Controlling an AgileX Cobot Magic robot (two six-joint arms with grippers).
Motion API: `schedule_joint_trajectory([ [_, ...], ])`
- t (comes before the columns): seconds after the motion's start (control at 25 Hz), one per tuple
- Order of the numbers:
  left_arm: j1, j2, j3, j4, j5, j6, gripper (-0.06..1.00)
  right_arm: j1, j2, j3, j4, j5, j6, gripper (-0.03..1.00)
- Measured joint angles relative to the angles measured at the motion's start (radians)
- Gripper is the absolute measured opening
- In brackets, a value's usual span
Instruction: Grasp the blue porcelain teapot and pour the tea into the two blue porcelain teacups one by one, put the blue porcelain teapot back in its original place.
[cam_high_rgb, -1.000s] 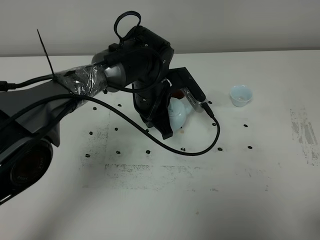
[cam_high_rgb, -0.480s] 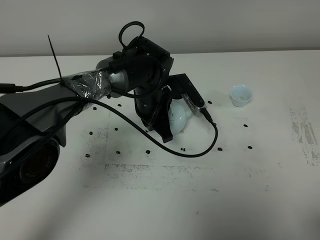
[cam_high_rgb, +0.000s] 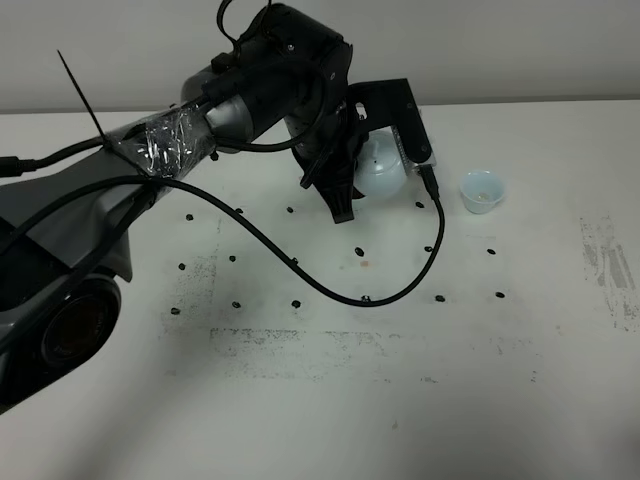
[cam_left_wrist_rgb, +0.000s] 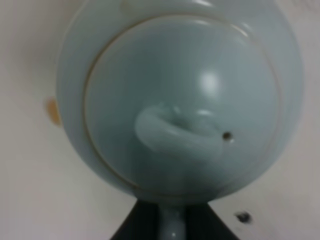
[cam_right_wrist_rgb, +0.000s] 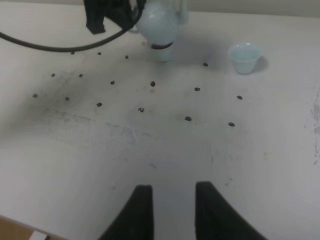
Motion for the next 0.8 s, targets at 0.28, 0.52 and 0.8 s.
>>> schedule_joint_trajectory([
  [0.28, 0.0, 0.134, -0.216, 0.0, -0.031, 0.147, 0.09, 0.0, 0.0, 0.0, 0.0, 0.0, 0.0, 0.24],
  [0.52, 0.0, 0.251, -0.36, 0.017, -0.071, 0.202, 0.09, 0.0, 0.0, 0.0, 0.0, 0.0, 0.0, 0.24],
  [0.8, 0.0, 0.269, -0.373, 0.033, -0.163, 0.236, 0.09, 0.0, 0.0, 0.0, 0.0, 0.0, 0.0, 0.24],
])
